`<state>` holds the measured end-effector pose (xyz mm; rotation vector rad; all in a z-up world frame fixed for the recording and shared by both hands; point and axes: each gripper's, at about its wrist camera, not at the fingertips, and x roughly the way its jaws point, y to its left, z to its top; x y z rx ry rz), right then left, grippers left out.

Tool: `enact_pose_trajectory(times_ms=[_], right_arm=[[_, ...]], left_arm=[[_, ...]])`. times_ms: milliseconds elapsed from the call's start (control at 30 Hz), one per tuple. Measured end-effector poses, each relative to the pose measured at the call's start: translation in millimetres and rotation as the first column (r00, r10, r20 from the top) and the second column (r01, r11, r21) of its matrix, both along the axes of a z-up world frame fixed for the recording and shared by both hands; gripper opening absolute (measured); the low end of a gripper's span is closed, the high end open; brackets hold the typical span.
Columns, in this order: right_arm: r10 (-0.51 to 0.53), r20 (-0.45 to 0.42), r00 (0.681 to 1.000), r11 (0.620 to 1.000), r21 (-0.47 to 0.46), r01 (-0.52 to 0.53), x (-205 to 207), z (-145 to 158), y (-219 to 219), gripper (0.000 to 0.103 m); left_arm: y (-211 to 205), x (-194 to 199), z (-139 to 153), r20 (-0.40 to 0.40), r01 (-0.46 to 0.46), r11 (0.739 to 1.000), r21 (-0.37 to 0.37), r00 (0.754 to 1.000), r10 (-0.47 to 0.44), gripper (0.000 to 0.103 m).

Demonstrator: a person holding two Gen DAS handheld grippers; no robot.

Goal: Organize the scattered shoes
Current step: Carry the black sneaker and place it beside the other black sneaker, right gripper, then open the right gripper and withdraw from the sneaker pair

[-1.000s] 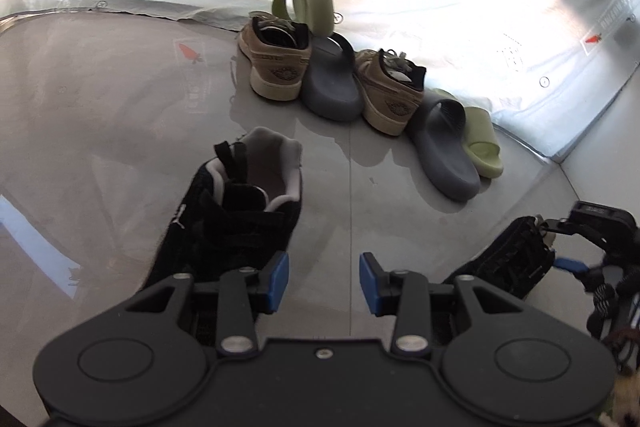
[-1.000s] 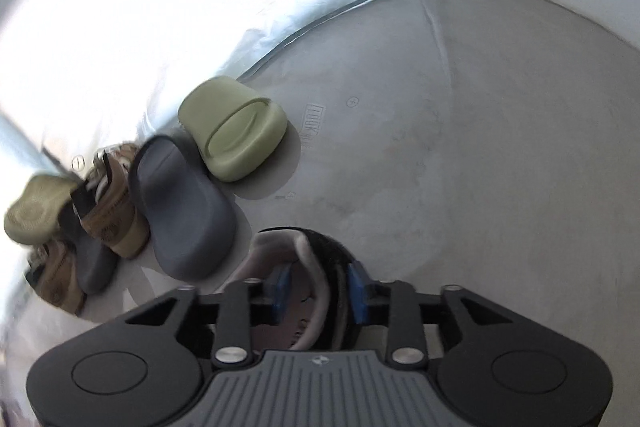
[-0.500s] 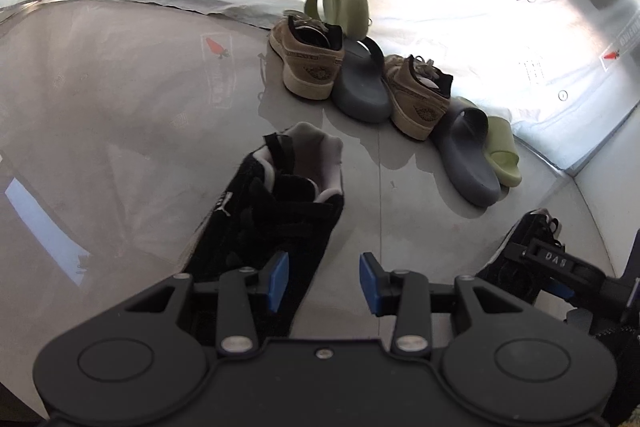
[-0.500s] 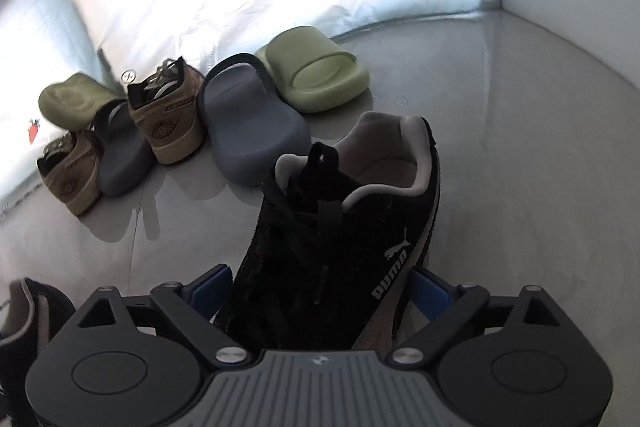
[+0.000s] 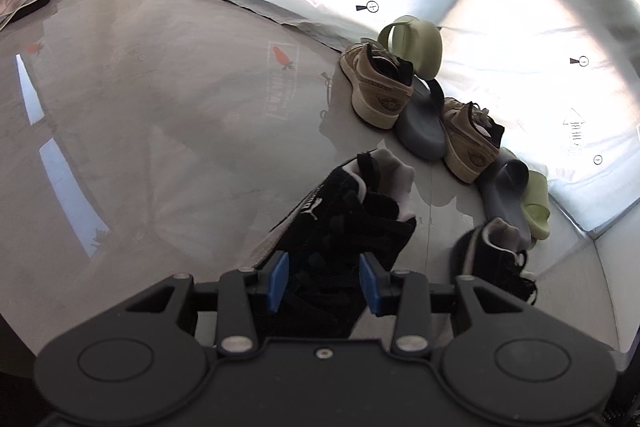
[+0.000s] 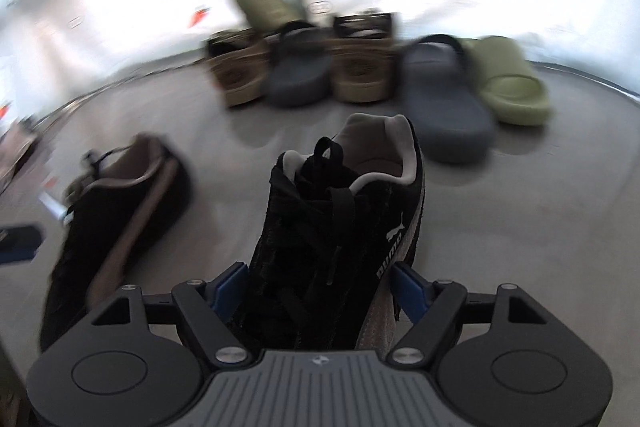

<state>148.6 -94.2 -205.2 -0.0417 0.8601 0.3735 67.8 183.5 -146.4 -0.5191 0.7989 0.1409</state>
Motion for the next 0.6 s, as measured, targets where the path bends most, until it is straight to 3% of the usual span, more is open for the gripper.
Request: enact_pose_trajectory(times_ms=[367,600], right_arm=[[0.198,-0.041,0.979,0.980,0.013,-0.198,-5,0,76,0.078],[0.135,-0.103,0.986,0.989,0.067,-0.129,5,5,99,0.078]], left_arm=[[21,-22,-1,-0.007,-0.069,0.997,0.014,0.998,0.069,0.040],[31,-25,-2,-0.010,-0.096,0.995,0.010,0.995,0.096,0.040]])
